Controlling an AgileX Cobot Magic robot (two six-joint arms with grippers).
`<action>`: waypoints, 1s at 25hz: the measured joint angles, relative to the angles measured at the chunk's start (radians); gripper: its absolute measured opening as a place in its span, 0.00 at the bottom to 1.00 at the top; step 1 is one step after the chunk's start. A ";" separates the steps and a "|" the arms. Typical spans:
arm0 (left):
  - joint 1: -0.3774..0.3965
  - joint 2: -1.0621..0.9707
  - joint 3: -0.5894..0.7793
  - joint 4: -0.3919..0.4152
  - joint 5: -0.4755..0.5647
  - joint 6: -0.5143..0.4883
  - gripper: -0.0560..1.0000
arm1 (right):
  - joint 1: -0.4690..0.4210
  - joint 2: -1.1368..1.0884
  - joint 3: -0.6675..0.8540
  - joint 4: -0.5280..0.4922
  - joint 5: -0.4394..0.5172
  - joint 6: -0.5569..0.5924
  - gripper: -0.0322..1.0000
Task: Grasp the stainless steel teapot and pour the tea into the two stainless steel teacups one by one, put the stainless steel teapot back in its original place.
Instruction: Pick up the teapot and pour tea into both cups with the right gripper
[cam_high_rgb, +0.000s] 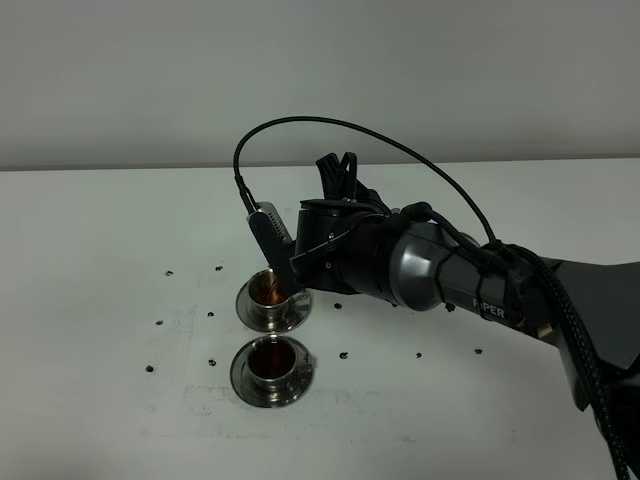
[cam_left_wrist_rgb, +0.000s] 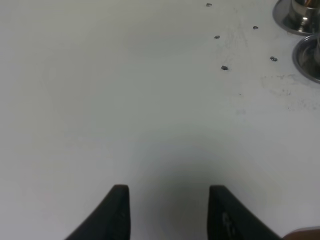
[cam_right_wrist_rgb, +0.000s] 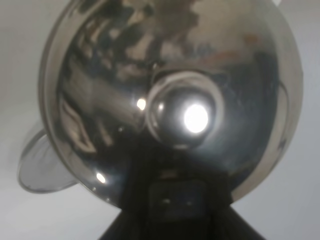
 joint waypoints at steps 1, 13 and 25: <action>0.000 0.000 0.000 0.000 0.000 0.000 0.42 | 0.000 0.000 0.000 0.000 0.000 -0.003 0.21; 0.000 0.000 0.000 0.000 0.000 -0.001 0.42 | 0.003 0.000 0.000 -0.007 -0.002 -0.034 0.21; 0.000 0.000 0.000 0.000 0.000 -0.001 0.42 | 0.007 0.000 0.000 -0.030 -0.004 -0.036 0.21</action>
